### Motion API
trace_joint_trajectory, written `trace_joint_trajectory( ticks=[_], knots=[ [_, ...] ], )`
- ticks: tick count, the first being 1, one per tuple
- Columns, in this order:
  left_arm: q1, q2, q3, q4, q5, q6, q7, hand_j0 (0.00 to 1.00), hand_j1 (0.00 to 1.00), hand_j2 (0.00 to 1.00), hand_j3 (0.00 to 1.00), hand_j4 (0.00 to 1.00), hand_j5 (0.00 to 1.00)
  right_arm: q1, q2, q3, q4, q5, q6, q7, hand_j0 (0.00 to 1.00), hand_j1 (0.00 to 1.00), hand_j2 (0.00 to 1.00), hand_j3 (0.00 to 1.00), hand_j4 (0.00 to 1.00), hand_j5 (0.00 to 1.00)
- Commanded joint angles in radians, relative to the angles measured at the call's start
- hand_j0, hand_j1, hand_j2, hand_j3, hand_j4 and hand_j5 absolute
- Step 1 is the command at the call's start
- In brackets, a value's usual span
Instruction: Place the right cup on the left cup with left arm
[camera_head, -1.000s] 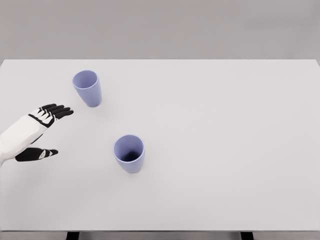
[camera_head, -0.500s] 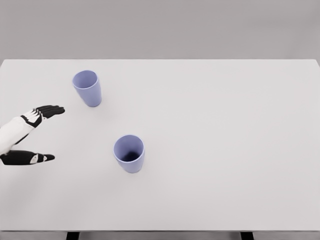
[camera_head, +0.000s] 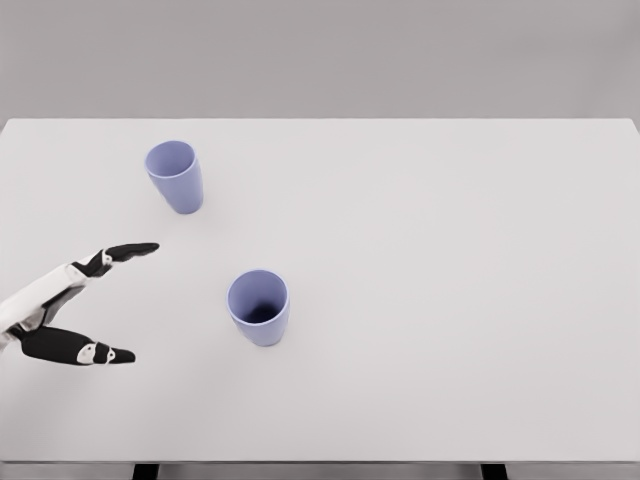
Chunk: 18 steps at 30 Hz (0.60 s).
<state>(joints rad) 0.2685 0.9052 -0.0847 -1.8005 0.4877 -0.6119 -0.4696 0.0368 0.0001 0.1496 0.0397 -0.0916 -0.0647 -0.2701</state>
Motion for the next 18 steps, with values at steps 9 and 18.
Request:
trace_joint_trajectory(
  ticks=[9, 18],
  knots=[
    [-0.021, -0.025, -0.079, 0.000, 0.061, 0.285, -0.001, 1.00, 1.00, 1.00, 1.00, 1.00, 1.00, 0.000, 0.000, 0.001, 0.000, 0.000, 0.000, 0.000, 1.00, 1.00, 1.00, 1.00, 1.00, 1.00],
    [-0.101, -0.081, -0.138, 0.000, 0.046, 0.367, 0.000, 1.00, 1.00, 1.00, 1.00, 1.00, 1.00, 0.000, 0.000, 0.001, 0.000, 0.000, 0.000, 0.000, 1.00, 1.00, 1.00, 1.00, 1.00, 1.00]
  ],
)
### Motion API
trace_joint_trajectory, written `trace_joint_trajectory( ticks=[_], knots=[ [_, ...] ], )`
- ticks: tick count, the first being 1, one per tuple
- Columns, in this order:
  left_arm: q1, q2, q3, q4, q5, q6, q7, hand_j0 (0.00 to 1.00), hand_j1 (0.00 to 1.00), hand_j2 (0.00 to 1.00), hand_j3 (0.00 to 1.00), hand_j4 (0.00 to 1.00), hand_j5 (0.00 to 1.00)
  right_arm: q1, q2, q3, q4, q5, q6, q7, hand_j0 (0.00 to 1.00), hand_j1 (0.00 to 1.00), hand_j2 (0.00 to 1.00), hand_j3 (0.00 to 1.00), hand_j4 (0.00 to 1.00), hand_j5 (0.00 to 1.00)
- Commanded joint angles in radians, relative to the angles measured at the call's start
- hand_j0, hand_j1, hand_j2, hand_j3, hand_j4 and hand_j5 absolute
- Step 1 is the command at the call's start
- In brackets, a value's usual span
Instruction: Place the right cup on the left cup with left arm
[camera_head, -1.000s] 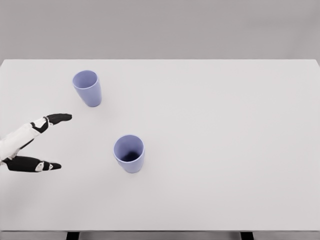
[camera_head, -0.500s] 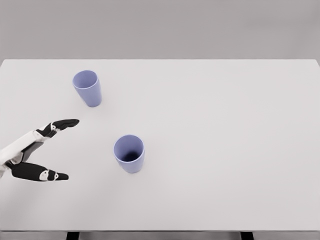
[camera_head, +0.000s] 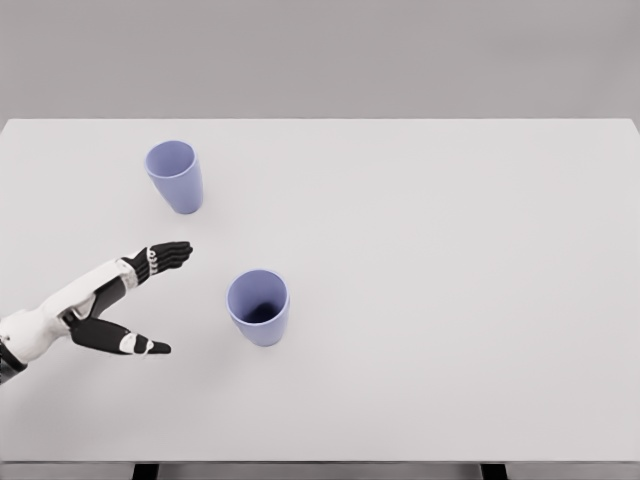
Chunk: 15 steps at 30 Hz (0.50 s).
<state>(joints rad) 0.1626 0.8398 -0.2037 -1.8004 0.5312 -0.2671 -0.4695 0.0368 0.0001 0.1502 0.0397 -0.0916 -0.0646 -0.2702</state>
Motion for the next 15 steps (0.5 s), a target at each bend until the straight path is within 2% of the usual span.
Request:
trace_joint_trajectory(
  ticks=[1, 4, 7, 15],
  knots=[
    [0.000, -0.022, -0.020, -0.001, 0.001, 0.023, 0.000, 1.00, 1.00, 1.00, 1.00, 1.00, 1.00, 0.000, 0.000, 0.000, 0.000, 0.000, -0.001, 0.000, 1.00, 1.00, 1.00, 1.00, 1.00, 1.00],
    [-0.012, -0.048, -0.022, -0.001, -0.023, 0.023, 0.000, 1.00, 1.00, 1.00, 1.00, 1.00, 1.00, 0.000, 0.000, 0.000, 0.000, 0.000, -0.001, 0.000, 1.00, 1.00, 1.00, 1.00, 1.00, 1.00],
    [-0.025, -0.103, -0.020, -0.001, -0.132, 0.022, 0.000, 1.00, 1.00, 1.00, 1.00, 1.00, 1.00, 0.000, 0.000, 0.000, 0.000, 0.000, -0.001, 0.000, 1.00, 1.00, 1.00, 1.00, 1.00, 1.00],
    [-0.029, -0.126, -0.019, -0.001, -0.178, 0.009, 0.002, 1.00, 1.00, 1.00, 1.00, 1.00, 1.00, 0.000, 0.000, 0.000, 0.000, 0.000, 0.000, 0.000, 1.00, 1.00, 1.00, 1.00, 1.00, 1.00]
  ],
)
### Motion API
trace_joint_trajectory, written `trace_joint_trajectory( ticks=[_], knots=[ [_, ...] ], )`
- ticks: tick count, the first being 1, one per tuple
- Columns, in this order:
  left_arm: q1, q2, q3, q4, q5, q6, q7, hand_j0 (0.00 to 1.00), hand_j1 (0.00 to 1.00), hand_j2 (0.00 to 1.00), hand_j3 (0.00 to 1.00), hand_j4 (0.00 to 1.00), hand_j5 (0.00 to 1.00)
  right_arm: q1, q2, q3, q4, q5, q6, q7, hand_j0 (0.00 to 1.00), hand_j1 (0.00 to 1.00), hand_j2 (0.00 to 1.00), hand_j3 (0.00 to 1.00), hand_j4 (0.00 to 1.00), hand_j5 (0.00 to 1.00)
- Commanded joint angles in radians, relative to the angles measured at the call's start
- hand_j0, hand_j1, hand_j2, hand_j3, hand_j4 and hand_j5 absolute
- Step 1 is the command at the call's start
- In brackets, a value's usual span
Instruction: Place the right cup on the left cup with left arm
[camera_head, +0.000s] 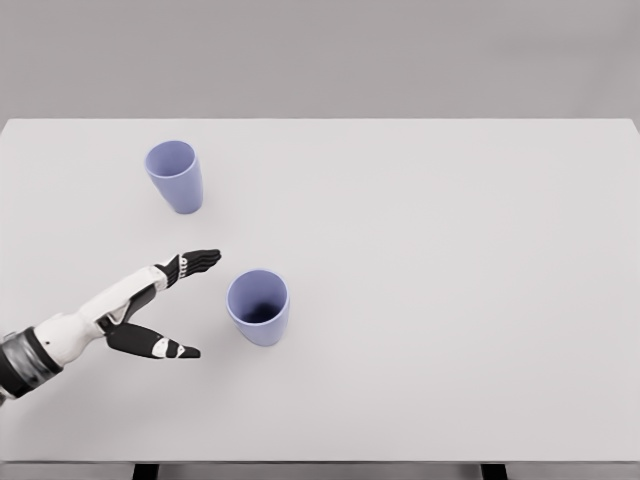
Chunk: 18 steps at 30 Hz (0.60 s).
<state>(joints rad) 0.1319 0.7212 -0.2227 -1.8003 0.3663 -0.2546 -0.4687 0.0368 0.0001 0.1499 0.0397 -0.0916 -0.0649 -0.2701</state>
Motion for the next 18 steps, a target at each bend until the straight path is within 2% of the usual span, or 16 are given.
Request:
trace_joint_trajectory(
  ticks=[1, 5, 12, 18],
  knots=[
    [0.000, -0.017, 0.002, -0.001, -0.015, -0.003, 0.001, 1.00, 1.00, 1.00, 1.00, 1.00, 1.00, 0.000, 0.000, 0.000, 0.000, 0.000, -0.001, 0.000, 1.00, 1.00, 1.00, 1.00, 1.00, 1.00],
    [-0.003, -0.025, 0.000, -0.001, -0.013, -0.002, 0.002, 1.00, 1.00, 1.00, 1.00, 1.00, 1.00, 0.000, 0.000, 0.000, 0.000, 0.000, -0.001, -0.001, 1.00, 1.00, 1.00, 1.00, 1.00, 1.00],
    [-0.012, -0.101, 0.025, 0.001, -0.010, 0.008, 0.004, 1.00, 1.00, 1.00, 1.00, 1.00, 1.00, 0.000, 0.000, 0.000, 0.000, 0.000, -0.001, 0.000, 1.00, 1.00, 1.00, 1.00, 1.00, 1.00],
    [-0.011, -0.129, 0.026, 0.016, -0.015, 0.008, 0.004, 1.00, 1.00, 1.00, 1.00, 1.00, 1.00, 0.000, 0.000, -0.001, 0.000, 0.000, 0.000, -0.001, 1.00, 1.00, 1.00, 1.00, 1.00, 1.00]
  ],
)
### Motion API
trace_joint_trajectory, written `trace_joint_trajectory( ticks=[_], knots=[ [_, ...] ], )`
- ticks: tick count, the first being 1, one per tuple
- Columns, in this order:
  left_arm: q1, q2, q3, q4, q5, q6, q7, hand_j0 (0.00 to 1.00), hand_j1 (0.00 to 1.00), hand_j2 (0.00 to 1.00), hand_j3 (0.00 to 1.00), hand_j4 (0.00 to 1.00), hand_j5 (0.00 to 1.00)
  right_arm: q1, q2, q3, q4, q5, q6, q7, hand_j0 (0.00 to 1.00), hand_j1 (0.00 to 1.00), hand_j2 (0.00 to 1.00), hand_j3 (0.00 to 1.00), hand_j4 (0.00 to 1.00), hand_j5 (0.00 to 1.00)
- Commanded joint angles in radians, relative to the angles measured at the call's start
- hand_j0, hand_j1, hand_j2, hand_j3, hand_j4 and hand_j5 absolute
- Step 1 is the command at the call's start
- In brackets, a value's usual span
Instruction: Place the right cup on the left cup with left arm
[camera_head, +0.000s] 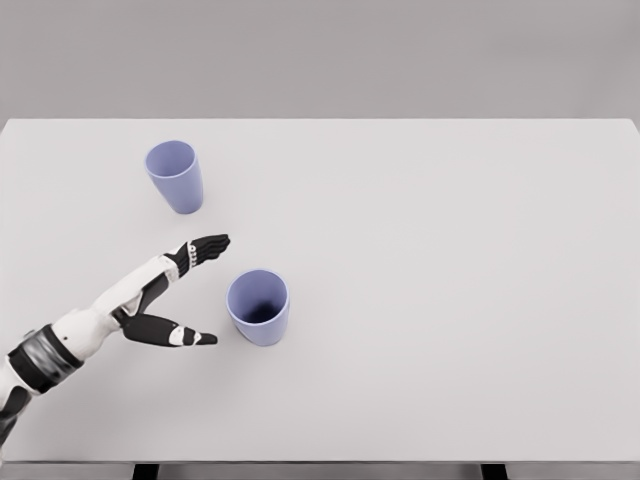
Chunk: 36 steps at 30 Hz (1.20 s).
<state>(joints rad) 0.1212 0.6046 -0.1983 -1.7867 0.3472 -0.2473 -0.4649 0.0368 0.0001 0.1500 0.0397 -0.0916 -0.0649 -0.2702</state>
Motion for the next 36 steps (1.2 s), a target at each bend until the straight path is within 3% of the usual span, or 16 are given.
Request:
trace_joint_trajectory(
  ticks=[1, 12, 18, 31, 36],
  knots=[
    [0.000, -0.014, 0.002, 0.012, 0.004, 0.002, 0.002, 1.00, 1.00, 1.00, 1.00, 1.00, 1.00, 0.000, 0.000, 0.000, 0.000, 0.000, 0.000, 0.000, 1.00, 1.00, 1.00, 1.00, 1.00, 1.00],
    [-0.003, -0.054, -0.007, 0.067, 0.000, 0.003, 0.005, 1.00, 1.00, 1.00, 1.00, 1.00, 1.00, 0.000, 0.000, 0.000, 0.000, 0.000, -0.001, 0.000, 1.00, 1.00, 1.00, 1.00, 1.00, 1.00],
    [-0.014, -0.106, -0.013, 0.092, -0.042, 0.003, 0.005, 1.00, 1.00, 1.00, 1.00, 1.00, 1.00, 0.000, 0.000, -0.001, 0.000, 0.000, -0.001, 0.000, 1.00, 1.00, 1.00, 1.00, 1.00, 1.00],
    [-0.028, -0.120, -0.030, 0.112, -0.043, 0.005, 0.005, 1.00, 1.00, 1.00, 1.00, 1.00, 1.00, 0.000, 0.000, 0.000, 0.000, 0.000, 0.000, 0.000, 1.00, 1.00, 1.00, 1.00, 1.00, 1.00],
    [-0.037, -0.151, -0.030, 0.125, -0.085, 0.005, 0.005, 1.00, 1.00, 1.00, 1.00, 1.00, 1.00, 0.000, 0.000, -0.001, 0.000, 0.000, 0.000, 0.000, 1.00, 1.00, 1.00, 1.00, 1.00, 1.00]
  ],
)
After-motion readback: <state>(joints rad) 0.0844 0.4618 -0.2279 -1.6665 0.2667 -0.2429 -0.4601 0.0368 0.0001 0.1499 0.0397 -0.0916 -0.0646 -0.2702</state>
